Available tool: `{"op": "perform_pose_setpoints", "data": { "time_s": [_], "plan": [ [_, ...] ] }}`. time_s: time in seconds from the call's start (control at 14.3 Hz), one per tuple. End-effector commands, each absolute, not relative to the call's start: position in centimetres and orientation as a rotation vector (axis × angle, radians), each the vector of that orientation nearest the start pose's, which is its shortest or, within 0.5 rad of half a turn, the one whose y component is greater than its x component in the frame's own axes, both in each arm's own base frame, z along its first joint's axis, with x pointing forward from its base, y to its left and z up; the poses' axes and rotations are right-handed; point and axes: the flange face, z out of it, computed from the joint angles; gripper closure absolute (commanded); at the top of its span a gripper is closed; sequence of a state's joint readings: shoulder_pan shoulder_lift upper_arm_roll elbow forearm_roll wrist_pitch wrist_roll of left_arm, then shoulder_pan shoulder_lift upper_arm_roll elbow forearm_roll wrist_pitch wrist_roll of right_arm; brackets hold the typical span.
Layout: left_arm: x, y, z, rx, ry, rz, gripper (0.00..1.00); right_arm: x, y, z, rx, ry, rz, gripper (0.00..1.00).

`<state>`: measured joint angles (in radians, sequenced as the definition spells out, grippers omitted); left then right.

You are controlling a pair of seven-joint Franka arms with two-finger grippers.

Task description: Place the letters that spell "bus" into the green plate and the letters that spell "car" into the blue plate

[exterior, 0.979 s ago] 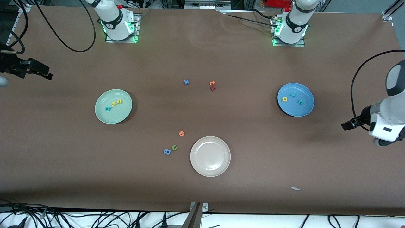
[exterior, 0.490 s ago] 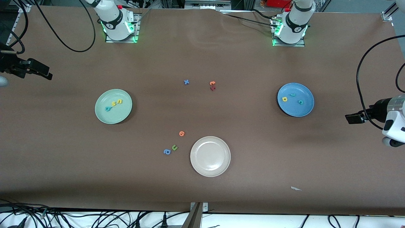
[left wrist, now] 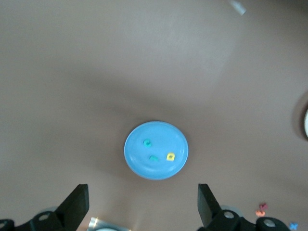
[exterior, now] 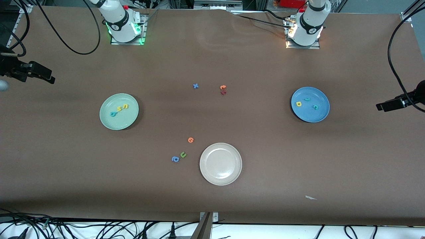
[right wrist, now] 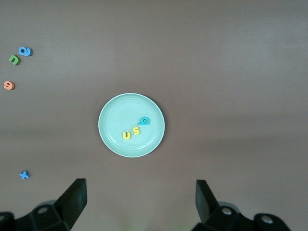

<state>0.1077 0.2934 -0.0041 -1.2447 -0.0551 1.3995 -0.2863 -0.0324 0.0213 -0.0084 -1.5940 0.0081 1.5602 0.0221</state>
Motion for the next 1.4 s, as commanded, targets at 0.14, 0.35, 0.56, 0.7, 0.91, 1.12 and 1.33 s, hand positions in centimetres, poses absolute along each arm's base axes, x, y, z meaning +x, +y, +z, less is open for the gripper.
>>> {"op": "perform_pose_setpoints", "data": {
  "time_s": [0.14,0.35,0.56,0.7,0.91,1.12,1.33],
  "plan": [
    [57.1,4.0,59.2,-3.127,-0.436,0.043,0.04,55.9,-2.1,60.4,-3.142,0.099,0.058,0.00],
    [57.1,3.6,57.7,-3.102,-0.287,0.101,0.04,56.0,-2.3,60.4,-3.143,0.082,0.058,0.00],
    [57.5,3.9,57.0,-3.100,-0.288,0.121,0.00,56.0,-2.3,60.4,-3.143,0.082,0.056,0.00],
    [57.6,4.0,56.8,-3.097,-0.317,0.128,0.00,56.0,-2.3,60.4,-3.143,0.082,0.056,0.00],
    [58.1,4.6,55.5,-3.098,-0.285,0.162,0.02,56.0,-2.3,60.4,-3.143,0.082,0.056,0.00],
    [57.9,4.6,54.6,-3.100,-0.247,0.193,0.01,56.0,-2.3,60.4,-3.143,0.082,0.056,0.00],
    [58.2,4.7,54.5,-3.102,-0.232,0.179,0.02,56.0,-2.3,60.4,-3.143,0.082,0.056,0.00]
  ]
}}
